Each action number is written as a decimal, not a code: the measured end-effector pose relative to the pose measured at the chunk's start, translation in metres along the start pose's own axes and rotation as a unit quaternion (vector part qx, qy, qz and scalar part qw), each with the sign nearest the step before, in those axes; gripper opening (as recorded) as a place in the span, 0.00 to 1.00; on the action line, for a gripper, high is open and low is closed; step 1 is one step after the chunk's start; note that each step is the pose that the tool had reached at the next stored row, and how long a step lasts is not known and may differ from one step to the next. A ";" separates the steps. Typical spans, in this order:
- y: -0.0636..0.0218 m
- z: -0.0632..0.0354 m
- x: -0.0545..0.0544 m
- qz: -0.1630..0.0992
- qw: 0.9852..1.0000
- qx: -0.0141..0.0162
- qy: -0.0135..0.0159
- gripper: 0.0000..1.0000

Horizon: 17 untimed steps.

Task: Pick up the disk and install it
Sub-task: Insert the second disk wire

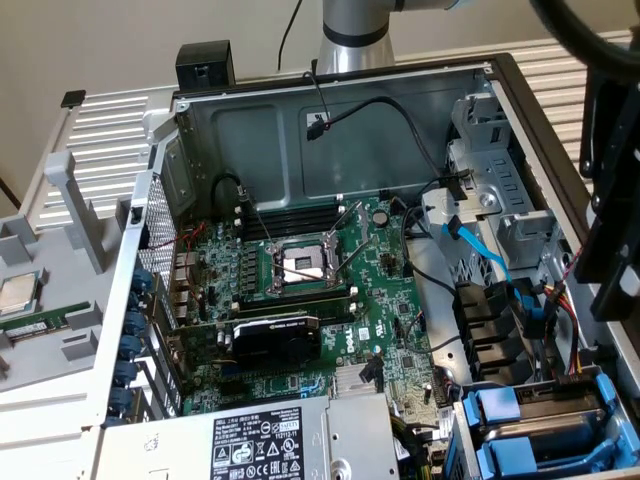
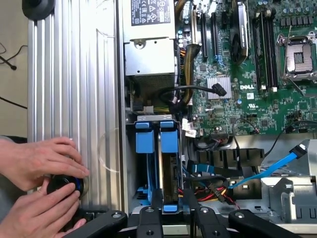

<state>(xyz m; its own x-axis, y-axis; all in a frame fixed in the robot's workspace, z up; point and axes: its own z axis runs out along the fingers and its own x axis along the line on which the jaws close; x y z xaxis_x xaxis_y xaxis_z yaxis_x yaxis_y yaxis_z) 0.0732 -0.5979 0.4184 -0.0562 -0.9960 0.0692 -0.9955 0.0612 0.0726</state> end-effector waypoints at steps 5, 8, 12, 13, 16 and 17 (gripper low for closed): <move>0.0073 -0.0004 -0.001 0.001 1.000 0.002 0.001 0.31; 0.0098 -0.0006 -0.007 0.001 1.000 0.003 0.005 0.31; 0.0112 -0.0012 -0.017 0.002 1.000 0.004 0.016 0.31; 0.0115 -0.0013 -0.019 0.002 1.000 0.004 0.019 0.31; 0.0118 -0.0015 -0.023 0.002 1.000 0.004 0.024 0.31; 0.0119 -0.0015 -0.023 0.002 1.000 0.004 0.024 0.31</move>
<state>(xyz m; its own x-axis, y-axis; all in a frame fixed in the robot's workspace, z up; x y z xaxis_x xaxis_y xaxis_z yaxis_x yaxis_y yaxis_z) 0.0627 -0.5745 0.4192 -0.0574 -0.9915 0.1170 -0.9958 0.0652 0.0641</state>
